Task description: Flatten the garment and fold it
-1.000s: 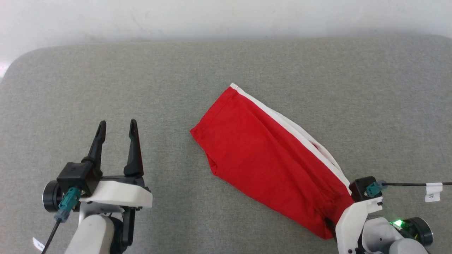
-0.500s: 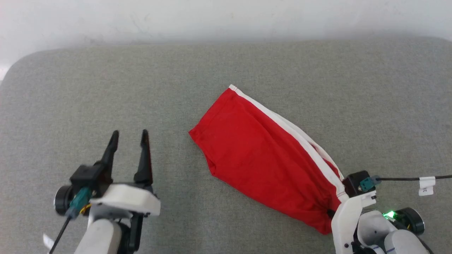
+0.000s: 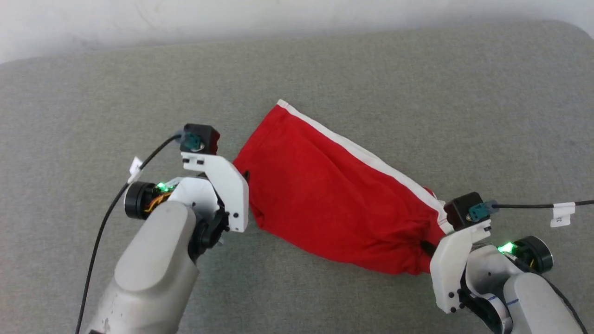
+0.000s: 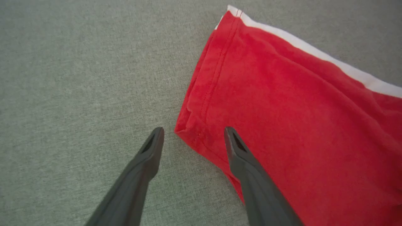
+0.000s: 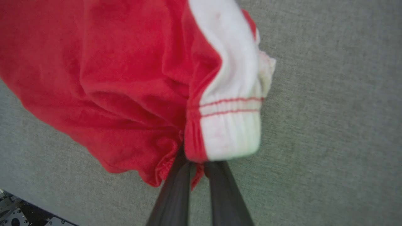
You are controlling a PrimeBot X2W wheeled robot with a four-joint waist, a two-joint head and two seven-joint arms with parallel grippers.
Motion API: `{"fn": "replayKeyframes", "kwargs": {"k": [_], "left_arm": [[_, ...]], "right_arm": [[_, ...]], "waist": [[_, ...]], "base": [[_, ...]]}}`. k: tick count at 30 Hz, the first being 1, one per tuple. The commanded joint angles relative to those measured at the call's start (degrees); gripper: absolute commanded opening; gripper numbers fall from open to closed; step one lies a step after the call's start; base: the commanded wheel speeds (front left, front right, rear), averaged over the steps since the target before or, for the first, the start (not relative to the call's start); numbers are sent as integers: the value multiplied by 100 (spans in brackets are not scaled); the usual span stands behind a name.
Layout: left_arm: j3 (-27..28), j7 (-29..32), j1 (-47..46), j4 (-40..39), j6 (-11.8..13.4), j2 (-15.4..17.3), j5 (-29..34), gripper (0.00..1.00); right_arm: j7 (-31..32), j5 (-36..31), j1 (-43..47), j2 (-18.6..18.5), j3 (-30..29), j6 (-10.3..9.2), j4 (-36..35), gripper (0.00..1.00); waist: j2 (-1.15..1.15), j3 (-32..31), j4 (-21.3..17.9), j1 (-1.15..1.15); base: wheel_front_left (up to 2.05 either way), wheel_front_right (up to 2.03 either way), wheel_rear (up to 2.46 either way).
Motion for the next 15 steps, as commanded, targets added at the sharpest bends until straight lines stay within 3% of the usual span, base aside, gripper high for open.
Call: {"fn": "replayKeyframes", "kwargs": {"k": [1,8,9,10,11,15], "left_arm": [[-30,64,-78,51,27,23,37,100],[-271,1080,-322,644,-52,80,3,100],[-284,1183,-321,691,-66,85,-23,93],[-292,1292,-311,725,-102,75,-78,40],[-301,1354,-312,730,-137,73,-113,0],[-269,1520,-282,738,-187,77,-258,0]], "right_arm": [[-15,36,-90,-12,12,-12,-20,0],[-61,120,-150,-44,88,-12,7,0],[-63,146,-146,-35,89,-12,10,0],[-65,166,-144,-32,89,-12,8,0],[-71,175,-146,-35,88,-12,0,0],[-89,182,-157,-51,79,-12,-7,0]], "waist": [[-1,117,-120,-1],[-1,254,-297,-1],[-1,265,-312,-1],[-1,276,-320,-1],[-1,290,-323,-1],[-1,311,-303,-1]], "base": [[0,0,0],[0,0,0],[0,0,0],[0,0,0],[0,0,0],[0,0,0]]}}
